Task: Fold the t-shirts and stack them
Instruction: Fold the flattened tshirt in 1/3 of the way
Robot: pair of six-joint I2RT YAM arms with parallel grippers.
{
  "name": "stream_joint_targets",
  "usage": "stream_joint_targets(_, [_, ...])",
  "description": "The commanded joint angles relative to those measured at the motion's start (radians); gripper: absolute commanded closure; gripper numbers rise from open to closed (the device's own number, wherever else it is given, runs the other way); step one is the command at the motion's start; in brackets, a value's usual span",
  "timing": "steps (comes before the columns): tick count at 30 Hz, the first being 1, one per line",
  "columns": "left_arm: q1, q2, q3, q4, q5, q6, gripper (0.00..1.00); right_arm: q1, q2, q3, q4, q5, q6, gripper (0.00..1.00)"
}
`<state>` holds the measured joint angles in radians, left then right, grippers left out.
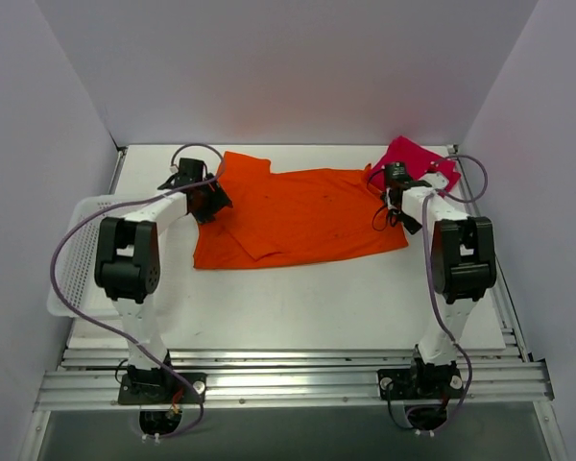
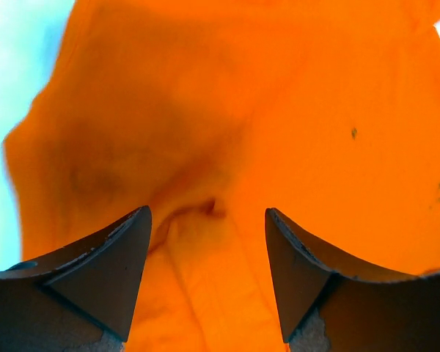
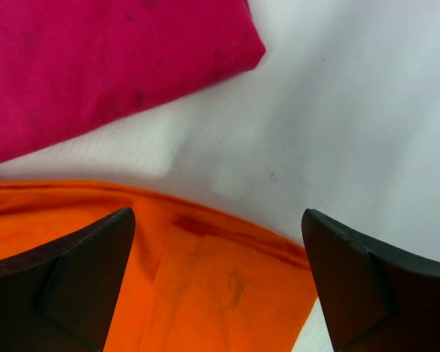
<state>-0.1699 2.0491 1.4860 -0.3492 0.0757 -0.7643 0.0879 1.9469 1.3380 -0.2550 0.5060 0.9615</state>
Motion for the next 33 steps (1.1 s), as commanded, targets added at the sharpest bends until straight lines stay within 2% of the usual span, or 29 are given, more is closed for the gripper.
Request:
stream_joint_targets(1, [-0.011,-0.267,-0.122,0.055,-0.063,0.033,0.28,0.114,-0.169,0.004,-0.029,0.110,-0.003,0.07])
stream_joint_targets(7, [-0.055,-0.574,-0.308,0.072,-0.177,0.036,0.28,0.396,-0.259,0.023,0.060,0.128,-0.104,0.09])
stream_joint_targets(11, [-0.106,-0.713,-0.493,0.131,-0.191,0.005,0.29,0.484,-0.232,0.039,0.181,-0.019,-0.168,0.10])
stream_joint_targets(12, [-0.117,-0.748,-0.518,0.142,-0.191,-0.010,0.30,0.493,-0.201,0.056,0.195,-0.090,-0.187,0.10])
stream_joint_targets(14, [-0.140,-0.768,-0.562,0.167,-0.188,-0.021,0.31,0.532,-0.160,0.096,0.197,-0.125,-0.198,0.10])
stream_joint_targets(16, [-0.155,-0.779,-0.618,0.176,-0.188,-0.036,0.31,0.559,-0.092,0.166,0.177,-0.145,-0.216,0.11])
stream_joint_targets(19, [-0.175,-0.765,-0.696,0.239,-0.188,-0.058,0.41,0.605,-0.019,0.219,0.171,-0.175,-0.230,0.12])
stream_joint_targets(20, [-0.181,-0.756,-0.711,0.280,-0.192,-0.066,0.48,0.615,-0.003,0.248,0.168,-0.175,-0.233,0.12])
stream_joint_targets(25, [-0.186,-0.644,-0.742,0.377,-0.223,-0.067,0.72,0.659,0.092,0.335,0.123,-0.207,-0.231,0.14])
stream_joint_targets(27, [-0.184,-0.609,-0.741,0.392,-0.235,-0.064,0.76,0.673,0.107,0.357,0.112,-0.218,-0.227,0.14])
stream_joint_targets(33, [-0.171,-0.476,-0.718,0.467,-0.240,-0.050,0.77,0.739,0.083,0.328,0.062,-0.212,-0.187,0.14])
